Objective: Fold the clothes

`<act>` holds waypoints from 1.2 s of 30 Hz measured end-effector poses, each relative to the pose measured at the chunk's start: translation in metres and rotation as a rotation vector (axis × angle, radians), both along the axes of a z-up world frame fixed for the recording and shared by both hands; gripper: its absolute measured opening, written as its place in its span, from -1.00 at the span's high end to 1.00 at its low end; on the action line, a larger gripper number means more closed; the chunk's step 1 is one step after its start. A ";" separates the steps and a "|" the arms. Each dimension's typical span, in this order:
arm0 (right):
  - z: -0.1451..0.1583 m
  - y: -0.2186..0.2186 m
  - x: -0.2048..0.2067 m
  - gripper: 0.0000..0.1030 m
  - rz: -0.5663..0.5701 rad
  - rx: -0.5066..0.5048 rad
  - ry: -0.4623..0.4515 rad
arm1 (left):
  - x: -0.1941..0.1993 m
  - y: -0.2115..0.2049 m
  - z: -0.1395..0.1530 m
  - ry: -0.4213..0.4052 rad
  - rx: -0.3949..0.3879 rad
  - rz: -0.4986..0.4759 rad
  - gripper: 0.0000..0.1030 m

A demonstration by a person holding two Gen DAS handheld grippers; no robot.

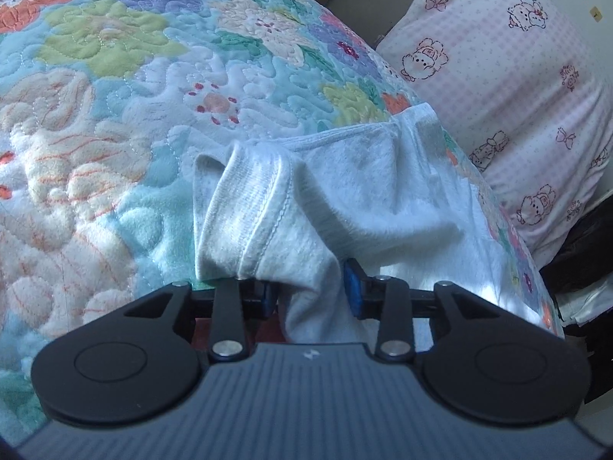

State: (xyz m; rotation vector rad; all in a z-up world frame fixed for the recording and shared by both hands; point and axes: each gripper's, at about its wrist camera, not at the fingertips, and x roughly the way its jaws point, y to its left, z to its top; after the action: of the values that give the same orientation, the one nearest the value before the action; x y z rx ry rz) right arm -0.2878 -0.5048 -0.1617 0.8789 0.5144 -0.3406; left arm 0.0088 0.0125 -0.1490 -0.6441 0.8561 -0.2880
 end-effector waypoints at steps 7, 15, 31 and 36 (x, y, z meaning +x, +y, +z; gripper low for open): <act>-0.017 -0.030 -0.017 -0.83 -0.173 0.252 -0.151 | 0.004 0.003 -0.002 -0.032 -0.088 0.027 0.81; 0.006 -0.032 0.030 0.70 -0.146 0.008 0.147 | 0.024 0.006 0.012 -0.104 -0.061 -0.019 0.87; 0.056 -0.030 0.014 0.90 -0.060 -0.317 0.216 | -0.013 0.013 0.031 0.051 0.064 0.027 0.87; 0.107 -0.051 0.067 0.90 -0.016 -0.384 0.142 | 0.037 0.001 0.082 -0.061 0.118 0.044 0.88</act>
State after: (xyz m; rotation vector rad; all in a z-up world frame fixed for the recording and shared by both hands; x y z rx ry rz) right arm -0.2213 -0.5558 -0.0546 0.4889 0.5500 -0.4999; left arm 0.0457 0.0139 -0.0668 -0.5406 0.7933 -0.2149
